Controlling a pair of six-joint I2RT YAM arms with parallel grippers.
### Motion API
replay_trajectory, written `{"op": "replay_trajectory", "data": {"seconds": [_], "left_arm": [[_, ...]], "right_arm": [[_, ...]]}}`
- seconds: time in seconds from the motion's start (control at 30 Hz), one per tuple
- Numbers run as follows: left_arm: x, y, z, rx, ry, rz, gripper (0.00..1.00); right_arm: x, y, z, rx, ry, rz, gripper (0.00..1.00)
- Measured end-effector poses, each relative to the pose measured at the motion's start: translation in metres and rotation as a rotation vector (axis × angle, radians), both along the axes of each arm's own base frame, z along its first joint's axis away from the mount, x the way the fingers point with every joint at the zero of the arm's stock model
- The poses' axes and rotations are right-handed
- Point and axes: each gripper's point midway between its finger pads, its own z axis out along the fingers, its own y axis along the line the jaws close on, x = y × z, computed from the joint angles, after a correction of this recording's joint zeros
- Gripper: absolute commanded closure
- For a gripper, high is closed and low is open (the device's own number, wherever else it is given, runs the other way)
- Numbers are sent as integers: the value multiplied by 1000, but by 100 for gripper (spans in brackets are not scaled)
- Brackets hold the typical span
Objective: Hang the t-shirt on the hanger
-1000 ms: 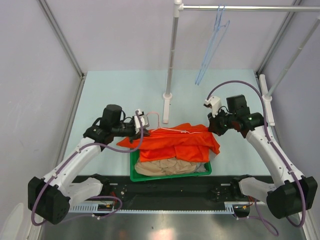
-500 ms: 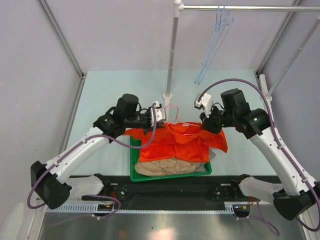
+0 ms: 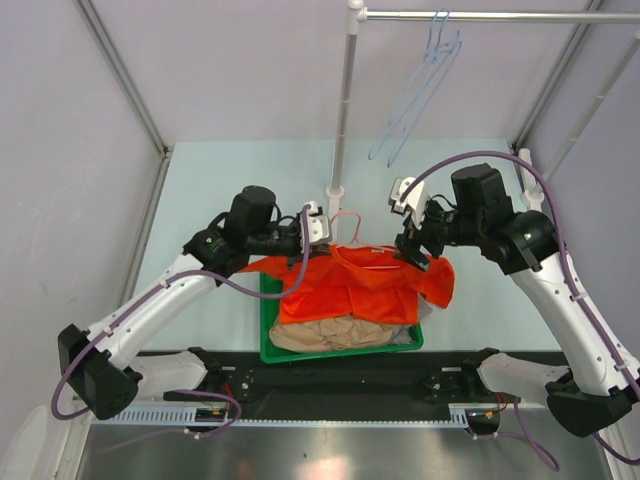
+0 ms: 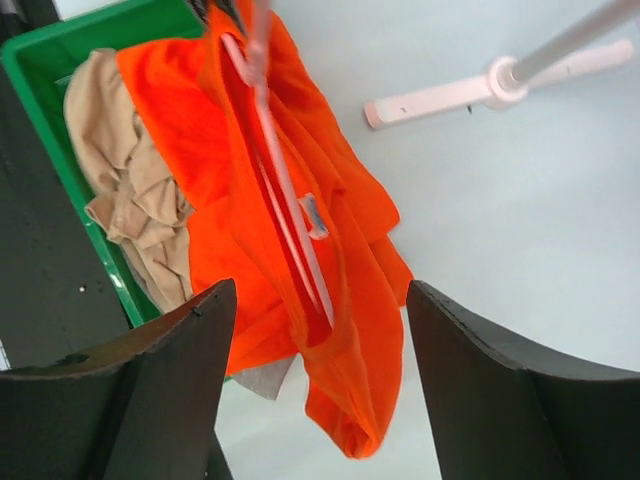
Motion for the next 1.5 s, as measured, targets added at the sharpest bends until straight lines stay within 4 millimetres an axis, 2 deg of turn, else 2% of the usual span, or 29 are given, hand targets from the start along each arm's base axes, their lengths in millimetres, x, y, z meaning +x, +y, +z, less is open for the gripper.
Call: {"op": "replay_trajectory", "data": {"seconds": [0.2, 0.4, 0.47, 0.5, 0.53, 0.57, 0.6, 0.67, 0.73, 0.77, 0.83, 0.87, 1.07, 1.2, 1.23, 1.4, 1.5], "left_arm": [[-2, -2, 8, -17, -5, -17, 100], [-5, -3, 10, -24, 3, -27, 100], [-6, -3, 11, -27, 7, -31, 100], [-6, -4, 11, -28, 9, -33, 100], [-7, -4, 11, -29, 10, -34, 100], [-7, -4, 11, -29, 11, -34, 100], [-6, -4, 11, -30, 14, -29, 100], [-1, -2, 12, -31, 6, -8, 97], [0, 1, 14, -37, 6, 2, 91], [0, 2, 16, -44, 4, 2, 84], [2, 5, 19, -62, 10, 2, 80], [4, 11, 19, -65, 16, 16, 75], [18, 39, 11, -49, 48, 92, 71], [14, 40, 9, -43, 57, 78, 61], [13, 40, 9, -43, 57, 72, 55], [11, 40, 12, -43, 47, 63, 50], [12, 36, 23, -47, 23, 47, 44]], "right_arm": [[-3, 29, 2, 30, -27, 118, 38], [10, 61, -15, 59, -9, 189, 42], [13, 68, -22, 64, 4, 202, 53], [14, 71, -24, 70, 8, 209, 63], [15, 75, -25, 78, 11, 215, 85], [15, 77, -26, 86, 14, 220, 95], [14, 78, -27, 89, 15, 227, 100], [11, 80, -28, 95, 29, 233, 100], [11, 80, -27, 100, 32, 233, 100], [10, 80, -26, 104, 32, 238, 100], [10, 78, -23, 114, 27, 238, 100], [12, 73, -22, 112, 25, 224, 100], [16, 36, -13, 109, 13, 130, 100], [9, 23, -10, 109, 22, 107, 100], [8, 21, -10, 109, 27, 106, 100], [-1, 16, -10, 102, 35, 106, 100], [-4, 14, -9, 101, 36, 106, 100]]}}
